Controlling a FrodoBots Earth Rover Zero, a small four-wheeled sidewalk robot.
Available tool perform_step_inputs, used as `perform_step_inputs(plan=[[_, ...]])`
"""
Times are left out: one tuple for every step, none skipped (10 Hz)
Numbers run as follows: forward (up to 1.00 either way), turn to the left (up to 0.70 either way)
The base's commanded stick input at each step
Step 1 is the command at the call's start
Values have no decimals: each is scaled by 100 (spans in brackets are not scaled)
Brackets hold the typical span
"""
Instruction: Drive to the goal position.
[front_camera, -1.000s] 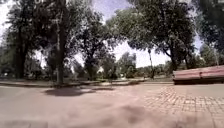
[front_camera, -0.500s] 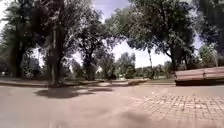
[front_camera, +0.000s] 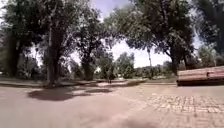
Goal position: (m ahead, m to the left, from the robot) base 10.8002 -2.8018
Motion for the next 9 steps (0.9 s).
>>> perform_step_inputs(plan=[[70, 0], [70, 0], [70, -10], [70, -34], [70, 0], [70, 0], [70, 0], [70, 0], [70, 0]])
